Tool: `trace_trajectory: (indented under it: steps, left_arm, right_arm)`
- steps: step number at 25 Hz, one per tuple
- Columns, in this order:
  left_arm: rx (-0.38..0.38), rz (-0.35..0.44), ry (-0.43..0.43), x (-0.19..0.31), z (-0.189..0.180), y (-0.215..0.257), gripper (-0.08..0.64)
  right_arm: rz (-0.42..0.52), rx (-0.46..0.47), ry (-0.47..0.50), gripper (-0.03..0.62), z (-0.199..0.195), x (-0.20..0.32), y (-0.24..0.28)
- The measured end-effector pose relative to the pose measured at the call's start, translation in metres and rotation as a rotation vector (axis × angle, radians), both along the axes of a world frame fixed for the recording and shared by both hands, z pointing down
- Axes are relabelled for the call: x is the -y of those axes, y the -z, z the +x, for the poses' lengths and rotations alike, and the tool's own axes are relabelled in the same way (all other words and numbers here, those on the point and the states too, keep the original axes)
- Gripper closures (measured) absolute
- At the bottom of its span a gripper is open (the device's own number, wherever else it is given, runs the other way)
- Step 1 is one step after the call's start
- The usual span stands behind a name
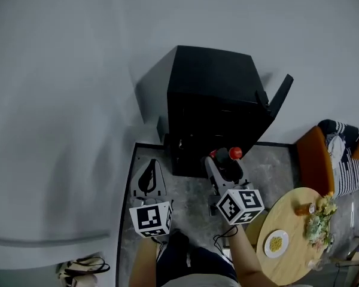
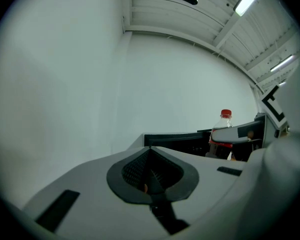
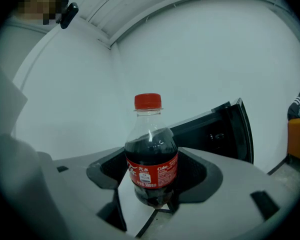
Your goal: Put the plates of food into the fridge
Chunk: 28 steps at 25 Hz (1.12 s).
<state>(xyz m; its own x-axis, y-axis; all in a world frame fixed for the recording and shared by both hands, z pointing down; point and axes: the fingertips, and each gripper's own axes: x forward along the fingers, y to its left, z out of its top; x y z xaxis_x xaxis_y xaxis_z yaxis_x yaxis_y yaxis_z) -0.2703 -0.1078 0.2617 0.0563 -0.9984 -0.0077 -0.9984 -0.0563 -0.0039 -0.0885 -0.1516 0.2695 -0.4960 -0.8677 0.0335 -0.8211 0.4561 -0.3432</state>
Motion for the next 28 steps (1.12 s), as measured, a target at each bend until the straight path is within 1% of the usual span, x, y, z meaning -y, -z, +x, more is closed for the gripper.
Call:
trace_trajectory:
  steps: [4,8,12,16,18,22,28]
  left_arm:
    - [0.003,0.003,-0.046,0.024,-0.006,-0.001,0.552]
    - [0.004,-0.004,-0.087,0.050,-0.004,-0.007,0.552]
    - [-0.005,-0.025,-0.136,0.071,0.012,-0.017,0.552]
    - [0.024,-0.016,-0.183,0.091,0.030,-0.016,0.552]
    - [0.036,-0.014,-0.191,0.100,0.034,-0.019,0.552]
    - [0.032,-0.026,-0.196,0.119,0.038,-0.031,0.552]
    - [0.026,-0.034,-0.194,0.151,0.049,-0.068,0.552]
  right_arm:
    - [-0.004,-0.006,-0.030,0.295,-0.009,0.016,-0.004]
    - [-0.011,-0.011,-0.043,0.295,-0.016,0.034,-0.011]
    - [-0.021,-0.011,-0.051,0.295,-0.018,0.049,-0.020]
    - [-0.028,0.000,-0.063,0.295,-0.015,0.067,-0.029]
    - [-0.033,0.002,-0.060,0.295,-0.015,0.079,-0.036]
    - [-0.035,-0.010,-0.046,0.295,-0.016,0.105,-0.051]
    - [-0.023,-0.032,-0.014,0.295,-0.021,0.144,-0.081]
